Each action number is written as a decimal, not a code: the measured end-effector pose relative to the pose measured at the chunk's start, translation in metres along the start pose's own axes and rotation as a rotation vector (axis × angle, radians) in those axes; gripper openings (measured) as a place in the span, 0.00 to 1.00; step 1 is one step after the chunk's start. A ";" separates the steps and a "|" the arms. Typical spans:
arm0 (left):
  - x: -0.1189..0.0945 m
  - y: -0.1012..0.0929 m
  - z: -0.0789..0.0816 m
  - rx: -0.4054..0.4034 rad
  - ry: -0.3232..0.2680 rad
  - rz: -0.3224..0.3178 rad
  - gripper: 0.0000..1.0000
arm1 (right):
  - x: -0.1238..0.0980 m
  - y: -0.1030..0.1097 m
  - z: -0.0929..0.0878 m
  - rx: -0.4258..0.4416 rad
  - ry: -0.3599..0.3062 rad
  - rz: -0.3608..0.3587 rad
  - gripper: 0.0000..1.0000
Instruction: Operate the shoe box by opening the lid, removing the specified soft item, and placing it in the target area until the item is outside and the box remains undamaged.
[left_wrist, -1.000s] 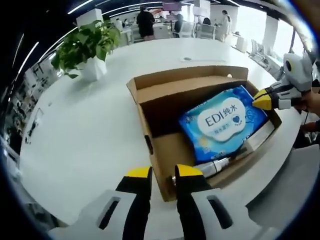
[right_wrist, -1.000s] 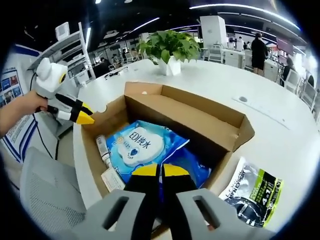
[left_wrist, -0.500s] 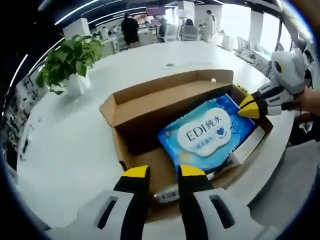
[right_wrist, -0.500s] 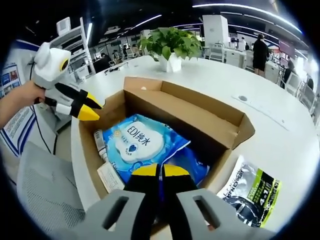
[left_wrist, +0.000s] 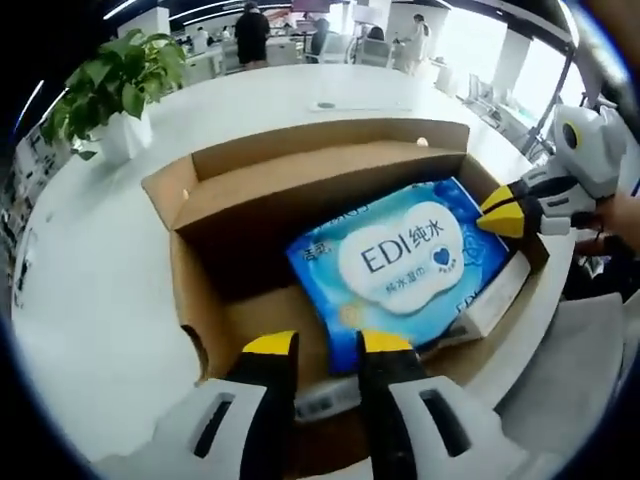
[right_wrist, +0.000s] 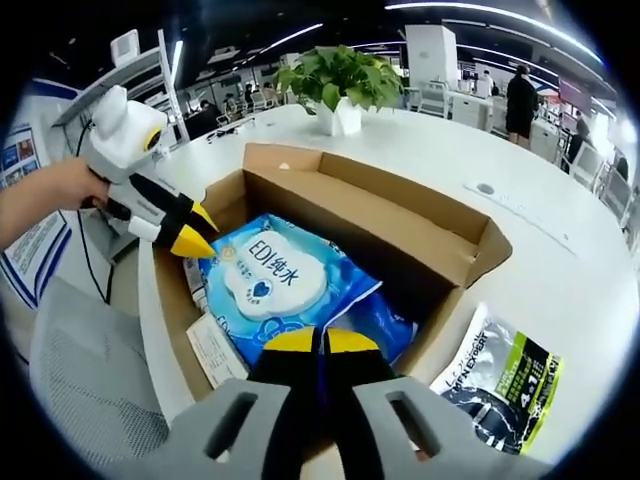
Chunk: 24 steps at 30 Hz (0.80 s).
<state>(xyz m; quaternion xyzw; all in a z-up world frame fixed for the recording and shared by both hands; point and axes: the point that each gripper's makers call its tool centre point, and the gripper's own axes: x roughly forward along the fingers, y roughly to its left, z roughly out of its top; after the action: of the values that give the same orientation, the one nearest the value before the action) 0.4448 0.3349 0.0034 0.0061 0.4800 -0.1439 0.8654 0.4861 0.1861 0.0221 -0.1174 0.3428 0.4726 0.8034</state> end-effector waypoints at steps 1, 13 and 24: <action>0.002 -0.001 0.000 0.002 0.002 -0.006 0.21 | 0.001 -0.001 -0.001 -0.001 0.003 0.000 0.00; 0.020 -0.009 0.002 -0.006 0.045 -0.073 0.16 | 0.002 0.000 -0.003 -0.008 0.007 -0.001 0.00; 0.017 -0.009 0.003 0.062 0.025 0.002 0.00 | 0.001 0.001 -0.002 0.016 0.002 -0.006 0.00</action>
<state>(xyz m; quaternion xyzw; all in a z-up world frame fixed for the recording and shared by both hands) 0.4534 0.3217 -0.0080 0.0351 0.4862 -0.1579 0.8588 0.4844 0.1863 0.0206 -0.1124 0.3469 0.4675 0.8053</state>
